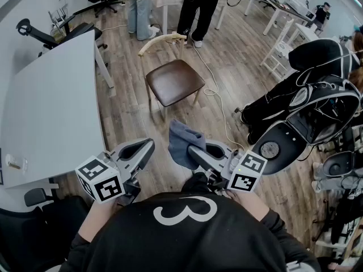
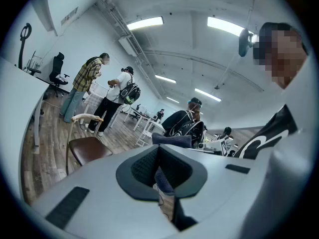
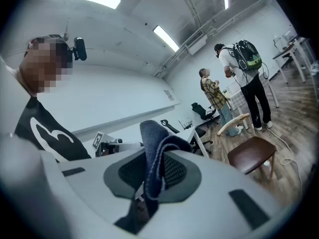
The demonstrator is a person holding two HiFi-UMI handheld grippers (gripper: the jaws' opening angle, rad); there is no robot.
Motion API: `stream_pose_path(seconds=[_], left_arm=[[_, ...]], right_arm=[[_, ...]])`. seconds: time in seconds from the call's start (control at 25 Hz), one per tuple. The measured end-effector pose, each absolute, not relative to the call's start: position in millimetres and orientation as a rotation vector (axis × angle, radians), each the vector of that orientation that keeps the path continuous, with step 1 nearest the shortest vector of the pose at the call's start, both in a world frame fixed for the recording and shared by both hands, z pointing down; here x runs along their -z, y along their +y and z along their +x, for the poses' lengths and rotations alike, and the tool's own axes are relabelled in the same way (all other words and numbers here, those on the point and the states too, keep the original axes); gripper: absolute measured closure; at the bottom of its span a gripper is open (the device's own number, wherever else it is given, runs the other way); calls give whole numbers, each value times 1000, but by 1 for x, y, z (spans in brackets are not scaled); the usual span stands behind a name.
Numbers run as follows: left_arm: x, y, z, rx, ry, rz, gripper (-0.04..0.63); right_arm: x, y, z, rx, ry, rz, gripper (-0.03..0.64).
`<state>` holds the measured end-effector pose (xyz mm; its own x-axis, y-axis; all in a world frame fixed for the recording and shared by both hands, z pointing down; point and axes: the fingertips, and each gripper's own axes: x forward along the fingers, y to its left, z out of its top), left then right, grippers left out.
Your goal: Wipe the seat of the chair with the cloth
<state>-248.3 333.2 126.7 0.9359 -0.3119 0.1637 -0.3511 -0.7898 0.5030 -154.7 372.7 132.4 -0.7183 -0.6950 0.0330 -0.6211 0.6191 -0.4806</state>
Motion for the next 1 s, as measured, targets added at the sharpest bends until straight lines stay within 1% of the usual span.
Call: stream_pose_path(seconds=[0.56,0.76,1.0], left_arm=[[-135,298,-189,-102,-516,2486,583],[-150,275,-148,-129,-518,2452,583],[-175,236,-84,-159,-497,2384,583]], right_arm=[[-138,333,-92,757,2691,-1077,566],[-151,306,-50,812,2666,-1065,565],[-175,262,13,909,2649,-1078,565]])
